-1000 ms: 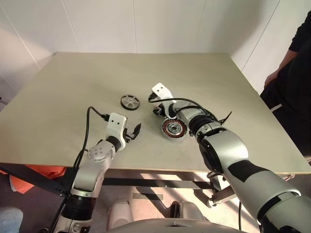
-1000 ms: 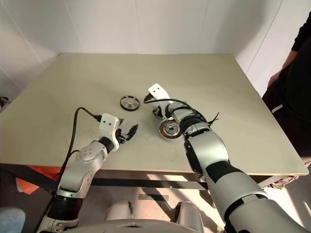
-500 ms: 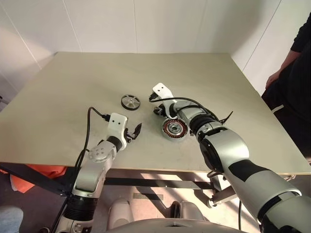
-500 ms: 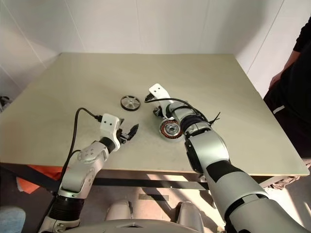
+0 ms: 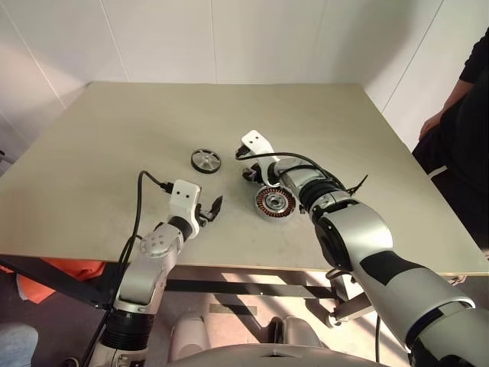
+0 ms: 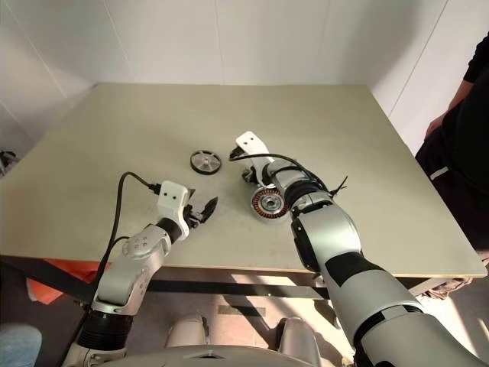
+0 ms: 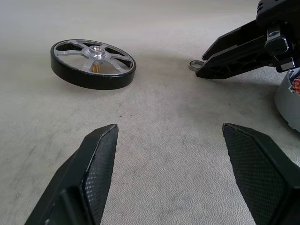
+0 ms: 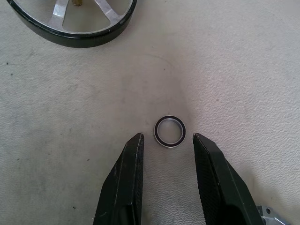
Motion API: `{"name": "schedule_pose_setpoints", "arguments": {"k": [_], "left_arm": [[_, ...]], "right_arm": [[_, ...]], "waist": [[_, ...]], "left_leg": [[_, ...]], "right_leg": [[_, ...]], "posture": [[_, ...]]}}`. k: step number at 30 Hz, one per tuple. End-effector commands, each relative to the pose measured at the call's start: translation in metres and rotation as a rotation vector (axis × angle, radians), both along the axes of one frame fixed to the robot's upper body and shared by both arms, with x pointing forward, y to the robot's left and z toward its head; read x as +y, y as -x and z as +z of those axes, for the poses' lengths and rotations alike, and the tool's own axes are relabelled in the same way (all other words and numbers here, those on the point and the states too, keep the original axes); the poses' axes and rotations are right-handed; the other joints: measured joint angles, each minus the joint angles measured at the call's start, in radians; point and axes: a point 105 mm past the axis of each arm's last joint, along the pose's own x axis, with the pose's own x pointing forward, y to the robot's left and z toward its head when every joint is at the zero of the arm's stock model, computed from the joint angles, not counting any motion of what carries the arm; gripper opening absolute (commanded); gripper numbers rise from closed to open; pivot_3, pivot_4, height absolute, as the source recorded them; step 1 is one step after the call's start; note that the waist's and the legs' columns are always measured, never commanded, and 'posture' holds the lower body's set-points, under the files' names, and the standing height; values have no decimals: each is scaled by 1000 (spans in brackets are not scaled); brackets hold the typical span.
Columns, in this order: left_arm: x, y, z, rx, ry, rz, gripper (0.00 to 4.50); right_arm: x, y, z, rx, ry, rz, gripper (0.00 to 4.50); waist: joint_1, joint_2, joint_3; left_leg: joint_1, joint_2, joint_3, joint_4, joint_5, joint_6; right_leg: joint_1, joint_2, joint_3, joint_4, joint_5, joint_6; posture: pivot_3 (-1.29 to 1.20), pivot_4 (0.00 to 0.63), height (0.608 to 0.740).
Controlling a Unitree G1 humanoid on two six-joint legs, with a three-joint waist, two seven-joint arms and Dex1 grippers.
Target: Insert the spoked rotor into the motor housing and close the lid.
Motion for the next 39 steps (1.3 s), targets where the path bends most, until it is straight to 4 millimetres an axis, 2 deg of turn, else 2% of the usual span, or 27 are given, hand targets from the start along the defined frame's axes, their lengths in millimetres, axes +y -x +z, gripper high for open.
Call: {"name": "schedule_pose_setpoints", "arguments": {"k": [1,3,10,14,18,19,22,26,27,28,30,32,35,39], "left_arm": [[-4,-1,15,-60,4,-13,3750],[-5,-1,15,-58,3,-17,3750],[-4,-1,14,-54,3,-20,3750],[-3,-4,14,-55,4,-21,3750],[-2,-10,15,-59,3,-28,3750],[-2,-14,17,-61,11,-30,3750],[-6,-27,21,-64,13,-48,3750],[-23,-55,30,-81,-31,-111,3750],[-27,-64,33,-78,-25,-106,3750],[-32,-75,32,-59,-39,-111,4098],[-45,-96,34,-40,-46,-121,4473],[-57,-109,36,-17,-19,-137,4473],[-73,-122,31,33,-34,-158,4473],[-90,-123,12,124,-46,-195,4473]], "right_arm": [[-10,-6,9,-13,3,-42,1629],[-11,-7,10,-24,13,-42,1261],[-6,-9,21,-50,-6,-1,1261],[7,-13,45,-89,-72,51,1261],[14,-18,75,-142,-155,74,1261],[12,-21,88,-170,-187,68,1261],[0,-29,118,-236,-258,32,1261],[-22,-33,139,-287,-328,-14,1261],[-27,-33,142,-299,-331,-18,1261],[-33,-32,145,-311,-335,-23,1230],[-46,-31,149,-337,-332,-43,1230],[-55,-29,152,-353,-331,-65,1230],[-64,-25,154,-362,-336,-93,1230],[-73,-23,151,-364,-318,-129,1230]], "waist": [[0,0,0],[0,0,0],[-1,0,0],[-4,1,0],[-4,1,1],[-4,1,1],[1,2,1],[10,1,1],[10,1,1],[12,1,1],[20,1,1],[25,1,1],[22,1,1],[25,1,1]], "left_leg": [[0,0,0,0,0,0],[0,0,0,0,0,0],[0,0,0,0,0,0],[0,0,0,0,0,0],[0,1,0,0,0,0],[0,0,0,0,0,0],[-1,0,0,0,0,0],[-1,0,0,1,0,0],[-1,0,0,1,0,0],[-1,0,0,1,0,0],[-1,0,0,1,0,0],[-1,-1,0,1,0,0],[-1,-2,0,1,1,-2],[-1,-3,0,0,1,-2]], "right_leg": [[0,0,0,0,0,0],[0,0,0,0,0,0],[0,0,0,0,0,0],[0,0,0,0,0,0],[-1,0,0,0,0,0],[-1,0,0,1,0,0],[-1,0,0,0,0,0],[-1,0,0,0,0,0],[-1,0,0,0,0,0],[-1,0,0,0,0,0],[-1,0,0,0,0,0],[-1,0,1,0,0,0],[-1,-1,2,0,0,0],[-1,-1,2,-2,0,0]], "posture": [[0,0,740],[0,0,740],[0,0,740],[0,0,740],[0,0,740],[0,0,740],[0,0,740],[0,0,740],[0,0,740],[0,0,740],[0,0,740],[0,0,740],[0,0,740],[0,0,740]]}}
